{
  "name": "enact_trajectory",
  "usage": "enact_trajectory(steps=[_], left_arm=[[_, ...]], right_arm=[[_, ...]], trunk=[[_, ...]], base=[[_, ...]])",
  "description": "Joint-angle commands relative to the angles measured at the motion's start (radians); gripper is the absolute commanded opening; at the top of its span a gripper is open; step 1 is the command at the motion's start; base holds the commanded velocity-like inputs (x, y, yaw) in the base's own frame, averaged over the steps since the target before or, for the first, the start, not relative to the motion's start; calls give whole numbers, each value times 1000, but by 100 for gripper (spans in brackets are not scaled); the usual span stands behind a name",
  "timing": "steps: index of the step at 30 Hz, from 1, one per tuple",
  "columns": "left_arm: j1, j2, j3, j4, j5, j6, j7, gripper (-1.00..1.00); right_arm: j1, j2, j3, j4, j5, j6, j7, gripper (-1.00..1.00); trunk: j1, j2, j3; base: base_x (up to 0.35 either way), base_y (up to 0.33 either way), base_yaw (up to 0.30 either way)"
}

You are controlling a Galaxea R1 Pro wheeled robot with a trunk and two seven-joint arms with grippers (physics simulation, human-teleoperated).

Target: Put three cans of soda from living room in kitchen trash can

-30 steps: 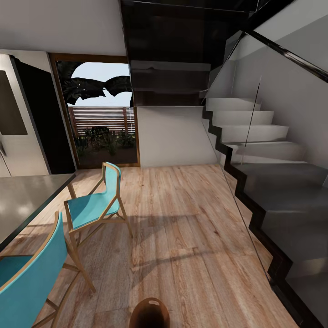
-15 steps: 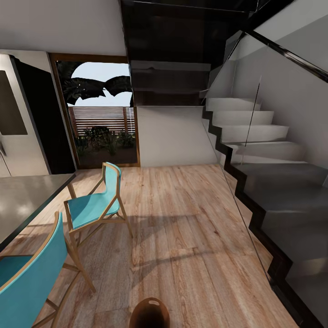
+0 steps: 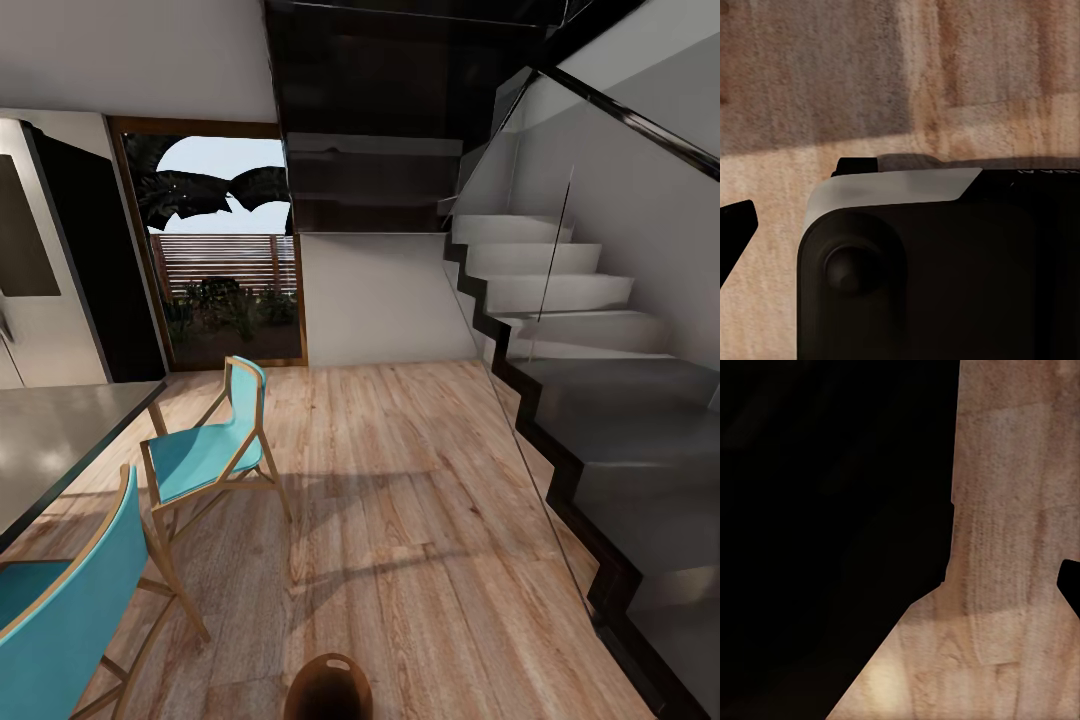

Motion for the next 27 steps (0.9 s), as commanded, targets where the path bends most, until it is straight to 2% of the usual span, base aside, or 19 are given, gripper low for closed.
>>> enact_trajectory(steps=[1, 27], left_arm=[[0, 0, 0, 0, 0, 0, 0, 100], [0, 0, 0, 0, 0, 0, 0, 100]], right_arm=[[0, 0, 0, 0, 0, 0, 0, 100], [0, 0, 0, 0, 0, 0, 0, 100]], trunk=[[0, 0, 0], [0, 0, 0]], base=[[0, 0, 0], [0, 0, 0]])
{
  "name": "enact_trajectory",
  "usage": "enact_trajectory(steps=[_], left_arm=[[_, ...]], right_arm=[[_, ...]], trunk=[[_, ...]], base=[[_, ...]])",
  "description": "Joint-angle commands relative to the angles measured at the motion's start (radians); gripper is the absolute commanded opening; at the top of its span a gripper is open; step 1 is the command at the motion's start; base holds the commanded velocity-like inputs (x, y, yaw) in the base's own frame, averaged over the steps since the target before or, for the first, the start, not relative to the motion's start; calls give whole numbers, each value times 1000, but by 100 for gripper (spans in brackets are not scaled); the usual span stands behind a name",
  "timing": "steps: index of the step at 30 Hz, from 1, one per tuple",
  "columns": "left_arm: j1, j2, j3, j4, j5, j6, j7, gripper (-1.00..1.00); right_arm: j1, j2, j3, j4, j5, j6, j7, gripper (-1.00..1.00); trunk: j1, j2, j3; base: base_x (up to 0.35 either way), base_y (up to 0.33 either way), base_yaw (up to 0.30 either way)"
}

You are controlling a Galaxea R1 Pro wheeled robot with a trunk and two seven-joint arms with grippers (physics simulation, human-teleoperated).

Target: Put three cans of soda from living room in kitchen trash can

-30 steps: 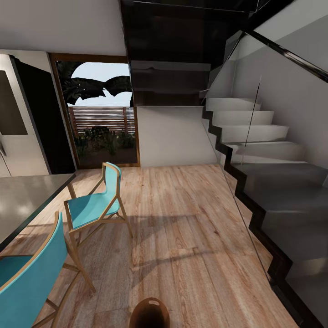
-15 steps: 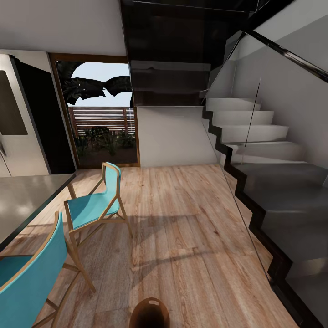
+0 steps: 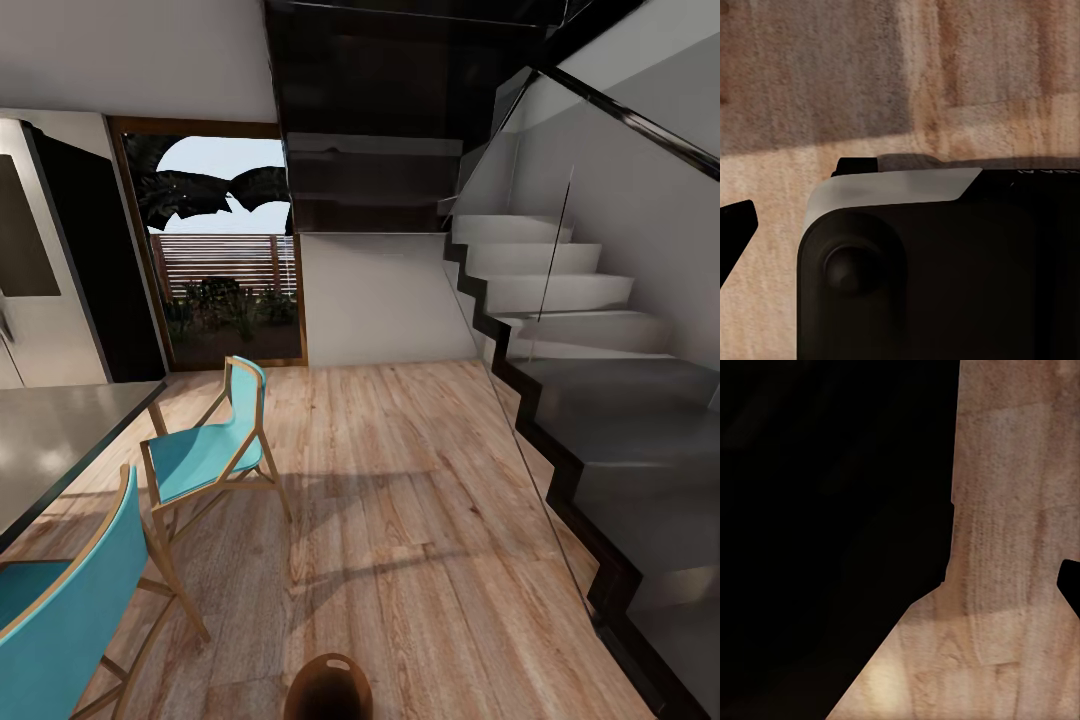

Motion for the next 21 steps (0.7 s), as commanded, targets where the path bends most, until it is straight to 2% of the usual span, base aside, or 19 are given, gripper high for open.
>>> enact_trajectory(steps=[1, 21], left_arm=[[0, 0, 0, 0, 0, 0, 0, 100], [0, 0, 0, 0, 0, 0, 0, 100]], right_arm=[[0, 0, 0, 0, 0, 0, 0, 100], [0, 0, 0, 0, 0, 0, 0, 100]], trunk=[[0, 0, 0], [0, 0, 0]], base=[[0, 0, 0], [0, 0, 0]])
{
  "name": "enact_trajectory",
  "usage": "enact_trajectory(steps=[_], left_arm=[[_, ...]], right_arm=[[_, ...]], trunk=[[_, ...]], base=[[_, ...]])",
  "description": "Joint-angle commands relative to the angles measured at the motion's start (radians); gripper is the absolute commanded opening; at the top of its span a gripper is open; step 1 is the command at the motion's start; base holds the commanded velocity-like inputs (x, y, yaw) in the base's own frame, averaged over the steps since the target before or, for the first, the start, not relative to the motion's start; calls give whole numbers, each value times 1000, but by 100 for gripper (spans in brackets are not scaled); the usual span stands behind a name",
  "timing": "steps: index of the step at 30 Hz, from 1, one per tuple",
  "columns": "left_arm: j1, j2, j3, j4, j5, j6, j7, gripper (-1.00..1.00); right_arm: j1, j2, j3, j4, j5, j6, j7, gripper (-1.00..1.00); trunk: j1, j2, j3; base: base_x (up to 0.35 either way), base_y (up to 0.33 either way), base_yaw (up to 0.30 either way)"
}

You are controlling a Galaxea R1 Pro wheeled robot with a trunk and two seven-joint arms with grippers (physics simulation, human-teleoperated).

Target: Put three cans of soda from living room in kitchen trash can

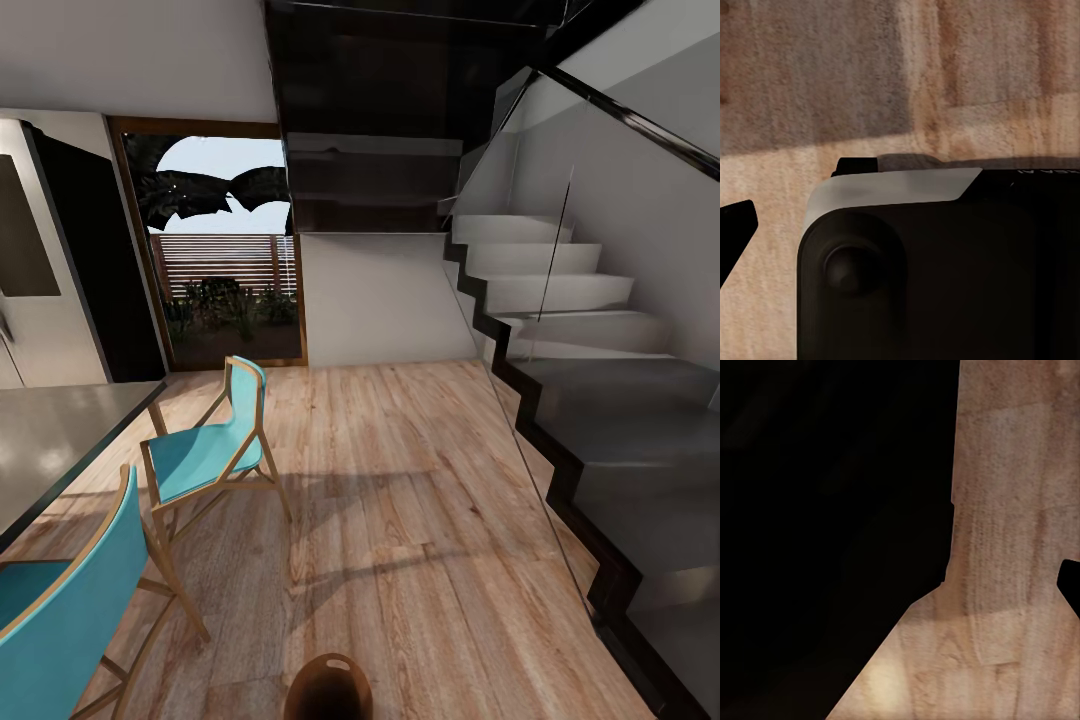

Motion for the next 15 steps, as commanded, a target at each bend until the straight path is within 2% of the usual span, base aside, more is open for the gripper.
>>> enact_trajectory(steps=[1, 15], left_arm=[[0, 0, 0, 0, 0, 0, 0, 100], [0, 0, 0, 0, 0, 0, 0, 100]], right_arm=[[0, 0, 0, 0, 0, 0, 0, 100], [0, 0, 0, 0, 0, 0, 0, 100]], trunk=[[0, 0, 0], [0, 0, 0]], base=[[0, 0, 0], [0, 0, 0]])
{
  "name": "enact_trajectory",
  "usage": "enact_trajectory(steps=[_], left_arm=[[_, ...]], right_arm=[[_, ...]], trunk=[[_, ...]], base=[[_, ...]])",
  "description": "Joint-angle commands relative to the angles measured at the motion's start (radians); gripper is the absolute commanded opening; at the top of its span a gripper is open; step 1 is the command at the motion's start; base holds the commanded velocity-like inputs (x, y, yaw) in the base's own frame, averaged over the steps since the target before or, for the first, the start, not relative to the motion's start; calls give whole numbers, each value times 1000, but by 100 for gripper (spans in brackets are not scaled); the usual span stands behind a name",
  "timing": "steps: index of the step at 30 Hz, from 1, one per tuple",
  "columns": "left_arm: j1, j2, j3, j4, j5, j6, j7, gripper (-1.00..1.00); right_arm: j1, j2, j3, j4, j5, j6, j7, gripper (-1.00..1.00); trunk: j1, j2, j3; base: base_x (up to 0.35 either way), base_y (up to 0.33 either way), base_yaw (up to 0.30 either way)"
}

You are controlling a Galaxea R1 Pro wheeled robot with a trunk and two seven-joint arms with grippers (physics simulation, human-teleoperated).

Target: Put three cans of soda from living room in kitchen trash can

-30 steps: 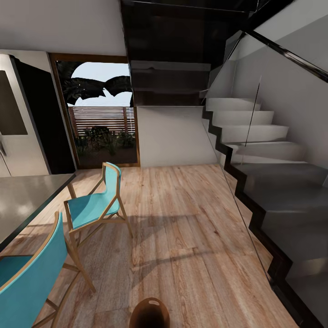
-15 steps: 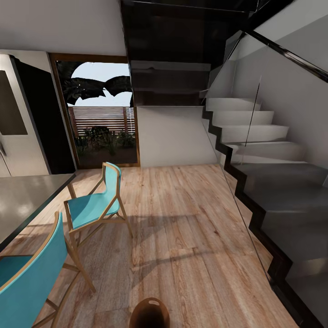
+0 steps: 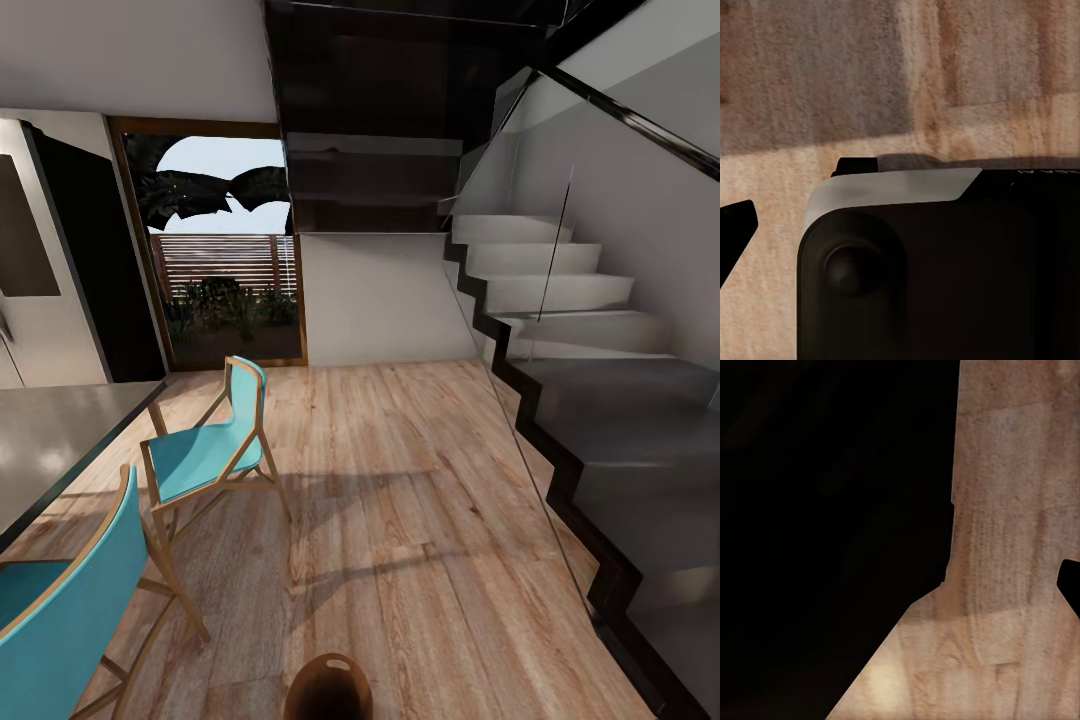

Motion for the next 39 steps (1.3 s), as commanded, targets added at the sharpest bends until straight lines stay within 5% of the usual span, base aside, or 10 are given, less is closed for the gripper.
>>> enact_trajectory(steps=[1, 39], left_arm=[[0, 0, 0, 0, 0, 0, 0, 100], [0, 0, 0, 0, 0, 0, 0, 100]], right_arm=[[0, 0, 0, 0, 0, 0, 0, 100], [0, 0, 0, 0, 0, 0, 0, 100]], trunk=[[0, 0, 0], [0, 0, 0]], base=[[0, 0, 0], [0, 0, 0]])
